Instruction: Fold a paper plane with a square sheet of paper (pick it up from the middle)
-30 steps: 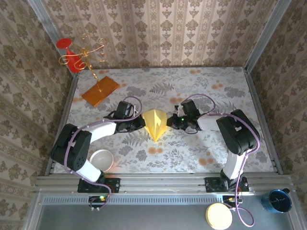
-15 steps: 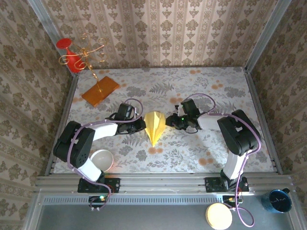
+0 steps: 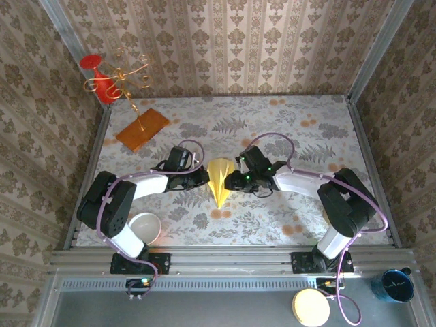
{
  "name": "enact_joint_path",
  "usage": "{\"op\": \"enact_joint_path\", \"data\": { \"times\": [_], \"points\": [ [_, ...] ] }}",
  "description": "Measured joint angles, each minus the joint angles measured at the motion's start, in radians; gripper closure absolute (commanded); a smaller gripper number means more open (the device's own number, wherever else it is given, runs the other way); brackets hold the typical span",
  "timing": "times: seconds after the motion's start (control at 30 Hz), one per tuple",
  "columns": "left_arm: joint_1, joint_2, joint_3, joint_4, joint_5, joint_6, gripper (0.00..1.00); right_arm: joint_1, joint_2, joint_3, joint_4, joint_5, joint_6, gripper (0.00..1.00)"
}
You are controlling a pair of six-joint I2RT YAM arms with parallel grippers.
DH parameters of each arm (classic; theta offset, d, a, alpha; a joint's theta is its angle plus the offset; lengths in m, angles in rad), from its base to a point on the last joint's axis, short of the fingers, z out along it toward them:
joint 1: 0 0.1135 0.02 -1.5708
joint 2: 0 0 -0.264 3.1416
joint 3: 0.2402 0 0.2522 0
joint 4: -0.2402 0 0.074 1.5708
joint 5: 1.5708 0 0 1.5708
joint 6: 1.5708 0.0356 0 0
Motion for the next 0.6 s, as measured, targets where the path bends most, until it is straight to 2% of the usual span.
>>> {"op": "enact_joint_path", "data": {
  "times": [0.27, 0.6],
  "points": [
    [0.0, 0.0, 0.0, 0.003, 0.007, 0.0, 0.98, 0.023, 0.079, 0.065, -0.005, -0.002, -0.001, 0.6],
    [0.0, 0.0, 0.0, 0.003, 0.015, -0.001, 0.98, 0.052, 0.141, 0.113, -0.011, -0.001, 0.0, 0.57]
  ]
}}
